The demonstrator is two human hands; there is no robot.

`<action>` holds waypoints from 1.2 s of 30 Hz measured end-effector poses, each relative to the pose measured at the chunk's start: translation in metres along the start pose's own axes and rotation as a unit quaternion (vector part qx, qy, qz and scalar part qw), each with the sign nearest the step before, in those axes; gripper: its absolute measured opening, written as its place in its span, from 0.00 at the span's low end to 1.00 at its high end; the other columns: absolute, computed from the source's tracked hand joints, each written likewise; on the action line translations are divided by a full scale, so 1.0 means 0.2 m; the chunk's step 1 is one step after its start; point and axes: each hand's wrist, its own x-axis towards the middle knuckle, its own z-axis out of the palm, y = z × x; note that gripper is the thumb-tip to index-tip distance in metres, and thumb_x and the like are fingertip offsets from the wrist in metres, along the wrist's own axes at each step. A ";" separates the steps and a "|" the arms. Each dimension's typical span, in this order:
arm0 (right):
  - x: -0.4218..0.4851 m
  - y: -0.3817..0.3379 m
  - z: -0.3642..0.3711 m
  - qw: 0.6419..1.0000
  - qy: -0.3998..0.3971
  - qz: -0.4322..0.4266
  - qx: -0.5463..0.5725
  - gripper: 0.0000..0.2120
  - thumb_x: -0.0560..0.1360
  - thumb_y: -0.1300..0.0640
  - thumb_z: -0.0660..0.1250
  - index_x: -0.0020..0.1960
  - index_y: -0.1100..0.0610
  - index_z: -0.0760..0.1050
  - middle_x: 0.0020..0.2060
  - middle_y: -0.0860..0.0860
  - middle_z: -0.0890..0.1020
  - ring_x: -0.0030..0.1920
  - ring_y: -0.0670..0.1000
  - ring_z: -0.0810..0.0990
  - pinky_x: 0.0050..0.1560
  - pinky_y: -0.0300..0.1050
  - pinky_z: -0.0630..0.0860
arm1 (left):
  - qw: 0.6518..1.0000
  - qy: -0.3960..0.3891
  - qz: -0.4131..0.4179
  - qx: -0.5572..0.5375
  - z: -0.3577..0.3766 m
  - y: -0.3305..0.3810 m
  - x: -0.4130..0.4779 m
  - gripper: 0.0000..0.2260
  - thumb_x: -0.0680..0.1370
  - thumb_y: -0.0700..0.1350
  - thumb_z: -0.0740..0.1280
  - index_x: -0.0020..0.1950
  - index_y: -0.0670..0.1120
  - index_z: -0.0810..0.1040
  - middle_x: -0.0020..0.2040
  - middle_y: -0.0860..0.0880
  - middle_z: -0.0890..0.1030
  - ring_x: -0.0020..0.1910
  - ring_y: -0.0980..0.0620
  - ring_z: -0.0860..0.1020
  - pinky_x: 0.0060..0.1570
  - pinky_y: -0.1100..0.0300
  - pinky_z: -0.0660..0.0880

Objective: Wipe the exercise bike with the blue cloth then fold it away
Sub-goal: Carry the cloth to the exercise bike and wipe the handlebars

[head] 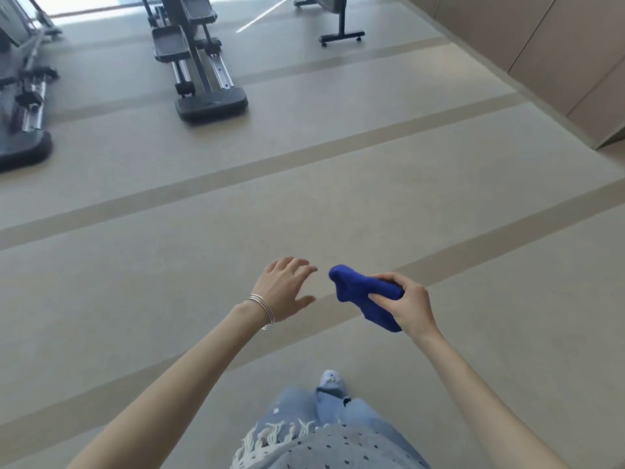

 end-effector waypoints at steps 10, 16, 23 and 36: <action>0.49 -0.05 0.07 0.998 -0.062 0.010 -0.022 0.15 0.68 0.64 0.71 0.41 0.42 0.80 0.41 0.37 0.84 0.43 0.36 0.80 0.41 0.24 0.72 | 0.999 -0.019 -0.037 0.018 -0.10 -0.27 0.36 0.27 0.76 0.58 0.62 0.72 0.52 0.61 0.72 0.50 0.65 0.71 0.48 0.61 0.70 0.54 0.57; 0.97 -0.20 0.24 0.997 -0.059 0.006 -0.039 0.16 0.68 0.64 0.71 0.41 0.41 0.80 0.39 0.37 0.84 0.42 0.35 0.80 0.40 0.24 0.72 | 0.998 -0.025 -0.040 0.044 -0.21 -0.61 0.70 0.27 0.76 0.59 0.60 0.73 0.52 0.59 0.73 0.49 0.63 0.72 0.47 0.60 0.72 0.51 0.55; 1.50 -0.43 0.45 0.999 -0.012 0.003 -0.043 0.15 0.67 0.66 0.70 0.41 0.45 0.80 0.39 0.40 0.84 0.40 0.36 0.80 0.40 0.26 0.73 | 0.996 -0.028 -0.042 0.074 -0.40 -1.07 1.10 0.28 0.77 0.60 0.58 0.73 0.51 0.57 0.74 0.48 0.61 0.74 0.44 0.57 0.73 0.48 0.53; 2.25 -0.55 0.62 0.998 -0.048 0.022 -0.037 0.14 0.67 0.64 0.70 0.42 0.44 0.81 0.39 0.37 0.84 0.42 0.37 0.81 0.41 0.25 0.73 | 0.992 -0.049 -0.092 0.072 -0.46 -1.60 1.64 0.31 0.78 0.59 0.57 0.76 0.54 0.47 0.78 0.47 0.47 0.77 0.43 0.46 0.74 0.42 0.44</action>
